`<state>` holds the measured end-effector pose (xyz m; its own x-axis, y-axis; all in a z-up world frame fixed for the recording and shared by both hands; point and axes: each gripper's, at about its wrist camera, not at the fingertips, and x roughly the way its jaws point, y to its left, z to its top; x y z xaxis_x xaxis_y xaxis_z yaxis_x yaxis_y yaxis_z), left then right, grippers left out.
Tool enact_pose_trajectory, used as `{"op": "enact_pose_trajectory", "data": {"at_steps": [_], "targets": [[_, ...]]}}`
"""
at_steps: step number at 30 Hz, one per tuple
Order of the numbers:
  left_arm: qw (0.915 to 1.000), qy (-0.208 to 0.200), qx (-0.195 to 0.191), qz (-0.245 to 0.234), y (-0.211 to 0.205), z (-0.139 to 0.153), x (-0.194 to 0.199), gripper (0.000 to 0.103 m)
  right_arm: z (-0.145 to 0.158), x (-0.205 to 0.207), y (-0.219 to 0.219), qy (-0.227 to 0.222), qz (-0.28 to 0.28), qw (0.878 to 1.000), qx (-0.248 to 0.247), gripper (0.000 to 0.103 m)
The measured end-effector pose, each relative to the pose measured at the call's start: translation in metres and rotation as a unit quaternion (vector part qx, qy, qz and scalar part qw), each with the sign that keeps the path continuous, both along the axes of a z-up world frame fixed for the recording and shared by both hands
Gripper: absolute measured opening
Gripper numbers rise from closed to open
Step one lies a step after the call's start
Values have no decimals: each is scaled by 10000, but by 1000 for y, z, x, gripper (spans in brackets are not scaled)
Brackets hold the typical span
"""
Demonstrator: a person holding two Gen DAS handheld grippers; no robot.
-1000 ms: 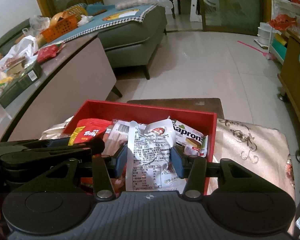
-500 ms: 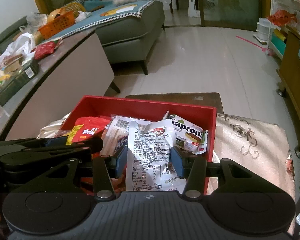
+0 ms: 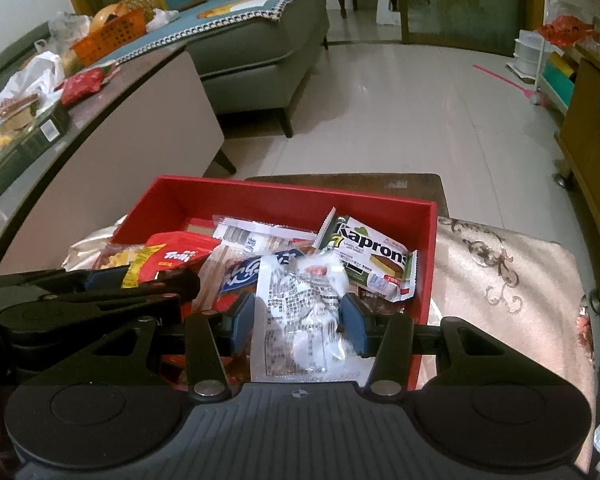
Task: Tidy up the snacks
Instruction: 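Lower Trolli bag and white sachet into the red box, then open both tools to release the packets in the box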
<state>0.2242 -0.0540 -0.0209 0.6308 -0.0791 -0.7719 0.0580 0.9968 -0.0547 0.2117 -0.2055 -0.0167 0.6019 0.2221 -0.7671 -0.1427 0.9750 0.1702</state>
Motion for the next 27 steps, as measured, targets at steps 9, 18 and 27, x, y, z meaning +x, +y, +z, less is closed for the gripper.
{"op": "enact_pose_trajectory", "data": {"at_steps": [9,18,27], "targets": [[10000,38,-29,57,1,-4,3,42,-3,4,1,-4,15,10000,-54,54],[9999,116,-38,47,2,-4,6,52,-3,5,-5,-9,-137,9999,-48,61],[9997,144,83,190,9,3,-1,65,6,-4,-4,-57,-159,9998,-51,70]]}}
